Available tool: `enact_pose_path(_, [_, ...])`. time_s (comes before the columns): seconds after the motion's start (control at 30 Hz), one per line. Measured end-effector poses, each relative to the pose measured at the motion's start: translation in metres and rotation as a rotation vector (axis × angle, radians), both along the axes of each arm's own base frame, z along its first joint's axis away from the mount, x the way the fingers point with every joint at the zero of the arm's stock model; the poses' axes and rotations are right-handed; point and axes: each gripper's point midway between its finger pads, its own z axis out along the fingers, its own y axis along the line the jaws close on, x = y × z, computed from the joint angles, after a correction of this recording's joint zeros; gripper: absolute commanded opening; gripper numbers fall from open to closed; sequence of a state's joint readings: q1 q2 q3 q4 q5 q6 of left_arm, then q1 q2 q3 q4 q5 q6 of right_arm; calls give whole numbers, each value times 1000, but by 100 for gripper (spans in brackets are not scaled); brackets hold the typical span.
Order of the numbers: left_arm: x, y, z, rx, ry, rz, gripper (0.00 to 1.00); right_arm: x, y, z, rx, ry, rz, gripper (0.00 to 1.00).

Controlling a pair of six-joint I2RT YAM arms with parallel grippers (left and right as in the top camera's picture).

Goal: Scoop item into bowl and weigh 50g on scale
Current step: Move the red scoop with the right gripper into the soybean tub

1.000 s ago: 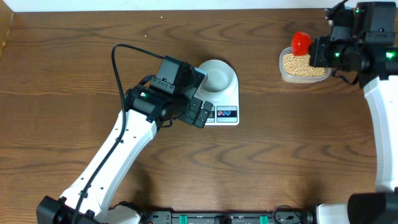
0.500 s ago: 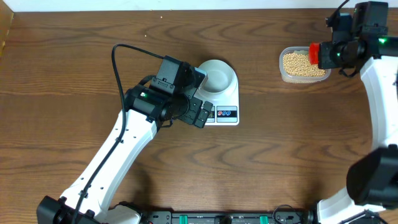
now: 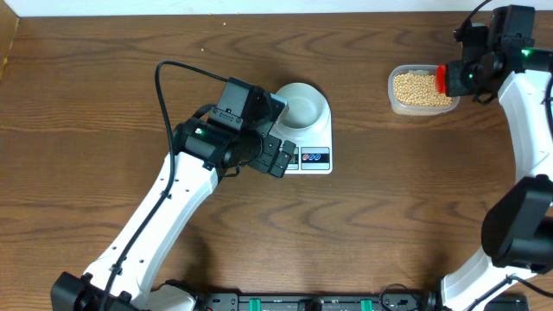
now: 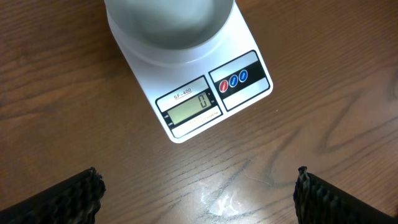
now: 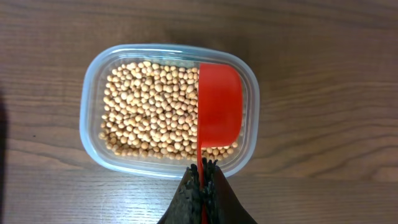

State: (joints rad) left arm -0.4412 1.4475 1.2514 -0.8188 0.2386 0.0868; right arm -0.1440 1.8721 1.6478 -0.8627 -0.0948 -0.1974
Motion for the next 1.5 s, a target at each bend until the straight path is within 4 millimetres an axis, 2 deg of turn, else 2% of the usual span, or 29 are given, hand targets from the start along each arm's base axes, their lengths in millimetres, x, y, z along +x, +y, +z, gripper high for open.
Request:
enact_pose_path(0.2, [0, 0, 0, 0, 0, 0, 100, 2, 1, -23, 20, 51, -14, 1])
enact_pose_path(0.43, [0, 0, 0, 0, 0, 0, 100, -1, 8, -28, 143, 71, -46, 1])
enact_pose_path(0.97, [0, 0, 0, 0, 0, 0, 100, -8, 3, -51, 487, 139, -88, 1])
enact_pose_path(1.27, [0, 0, 0, 0, 0, 0, 100, -8, 11, -54, 563, 160, -110, 1])
enact_pose_path(1.5, [0, 0, 0, 0, 0, 0, 100, -9, 0, -53, 620, 152, -143, 1])
